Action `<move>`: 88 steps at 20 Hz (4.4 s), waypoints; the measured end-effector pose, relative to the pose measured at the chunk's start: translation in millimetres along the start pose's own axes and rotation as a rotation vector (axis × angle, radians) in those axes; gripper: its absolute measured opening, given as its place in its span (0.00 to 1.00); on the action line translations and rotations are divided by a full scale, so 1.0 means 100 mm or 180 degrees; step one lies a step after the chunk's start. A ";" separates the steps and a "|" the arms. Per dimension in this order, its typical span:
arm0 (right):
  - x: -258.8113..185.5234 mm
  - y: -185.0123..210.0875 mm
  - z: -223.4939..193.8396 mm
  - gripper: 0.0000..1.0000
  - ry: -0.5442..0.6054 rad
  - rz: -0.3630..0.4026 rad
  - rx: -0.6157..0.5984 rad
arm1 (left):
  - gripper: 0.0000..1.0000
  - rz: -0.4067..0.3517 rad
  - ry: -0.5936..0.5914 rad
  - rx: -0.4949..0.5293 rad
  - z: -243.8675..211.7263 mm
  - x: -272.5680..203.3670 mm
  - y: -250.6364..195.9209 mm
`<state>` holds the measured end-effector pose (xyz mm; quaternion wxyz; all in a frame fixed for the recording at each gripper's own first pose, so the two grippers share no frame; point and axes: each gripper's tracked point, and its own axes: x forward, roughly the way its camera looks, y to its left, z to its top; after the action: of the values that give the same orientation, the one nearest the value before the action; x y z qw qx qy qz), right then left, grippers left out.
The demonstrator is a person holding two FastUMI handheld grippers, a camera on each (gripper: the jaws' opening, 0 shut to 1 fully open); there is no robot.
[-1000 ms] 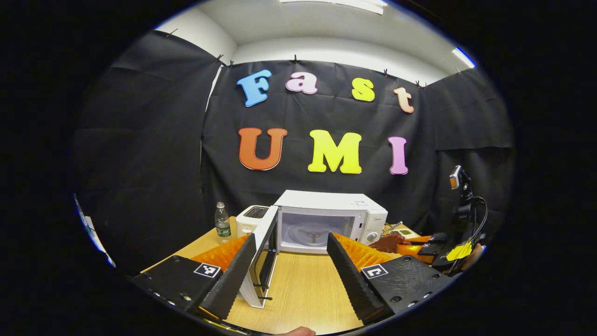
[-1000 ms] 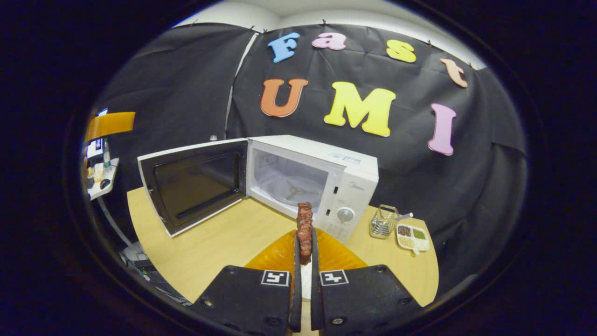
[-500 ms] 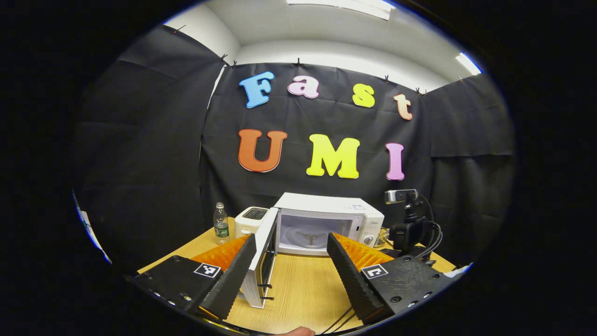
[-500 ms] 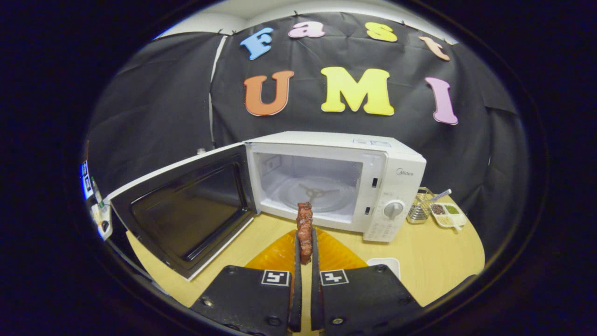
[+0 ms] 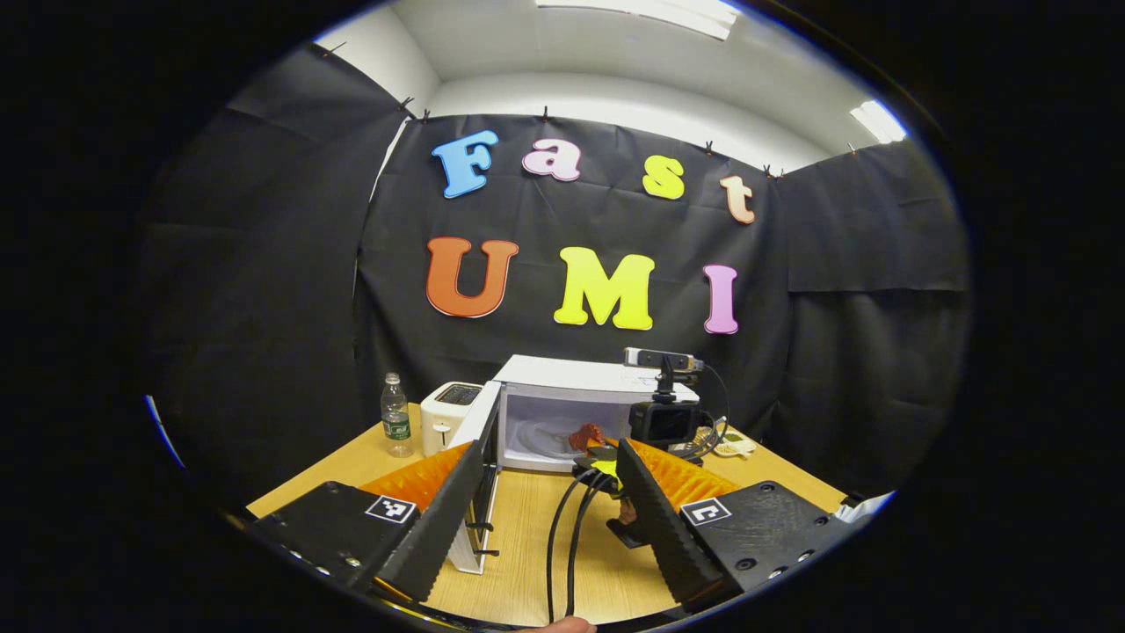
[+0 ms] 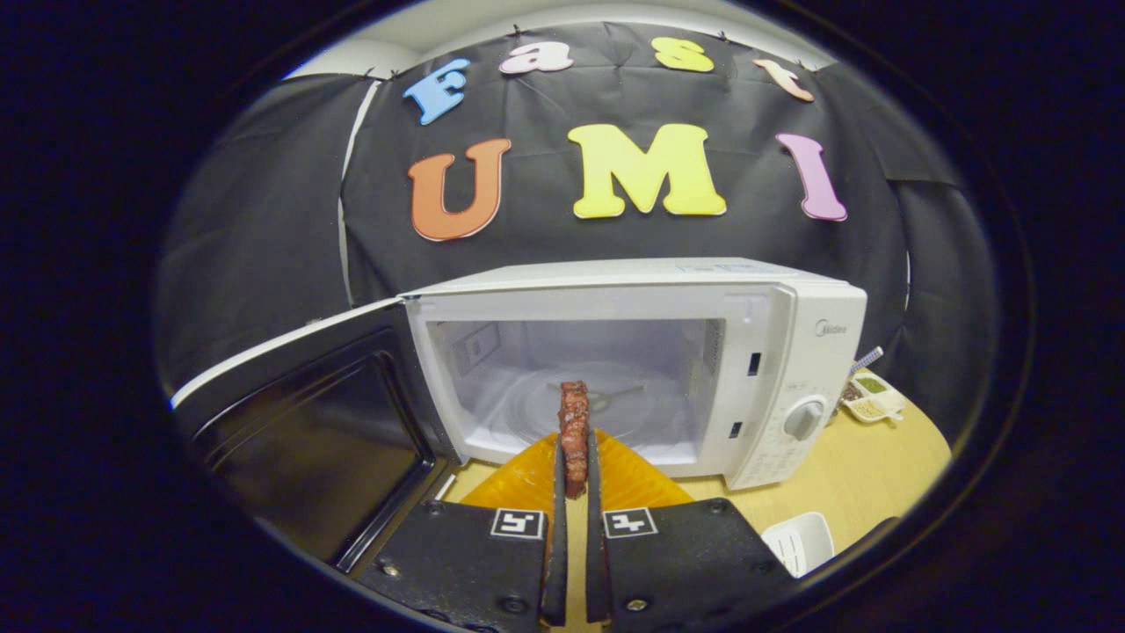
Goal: Open the microwave oven with the left hand, put the food in, and close the microwave oven.
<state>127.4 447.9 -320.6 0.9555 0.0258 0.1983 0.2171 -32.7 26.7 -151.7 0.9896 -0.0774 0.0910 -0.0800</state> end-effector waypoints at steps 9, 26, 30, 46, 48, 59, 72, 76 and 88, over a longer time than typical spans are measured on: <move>1.01 0.01 -0.05 0.12 0.0109 -0.0350 0.0732 | 0.93 0.0163 -0.0002 -0.0033 -0.02 0.04 0.17; 1.57 -0.05 -0.28 0.22 0.0094 -0.0594 0.2247 | 0.93 0.0090 0.0227 -0.0021 -0.31 0.11 0.47; 1.61 -0.11 -0.27 0.22 0.0088 -0.0628 0.2066 | 0.93 0.0125 0.0226 -0.0097 -0.36 0.08 0.59; 1.57 -0.30 -0.46 0.80 0.0532 -0.1000 0.0438 | 0.93 -0.0005 -0.0037 -0.0200 -0.21 -0.17 0.60; 1.57 -0.32 -0.47 0.81 0.0595 -0.1021 0.0006 | 0.93 -0.0009 -0.0038 -0.0196 -0.23 -0.17 0.58; 1.14 -0.23 -0.31 0.81 0.0953 -0.0525 -0.0542 | 0.93 0.0172 0.0003 -0.0231 -0.40 -0.28 0.83; -1.27 -0.43 0.80 0.84 -0.0433 -0.0221 -0.0393 | 0.93 0.0416 0.0163 -0.0114 -0.63 -0.23 1.34; -2.23 -0.58 1.06 0.84 -0.0916 -0.0200 -0.0439 | 0.93 0.0467 0.0083 -0.0057 -0.57 -0.21 1.51; -3.88 -1.15 1.09 0.83 -0.1346 -0.0153 -0.0393 | 0.63 0.0726 -0.0326 0.0045 -0.75 0.28 2.07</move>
<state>-104.5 182.6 -93.4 0.9804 0.0075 -0.0196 0.1958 9.6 213.5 -264.0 0.9962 -0.0636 0.0480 0.0365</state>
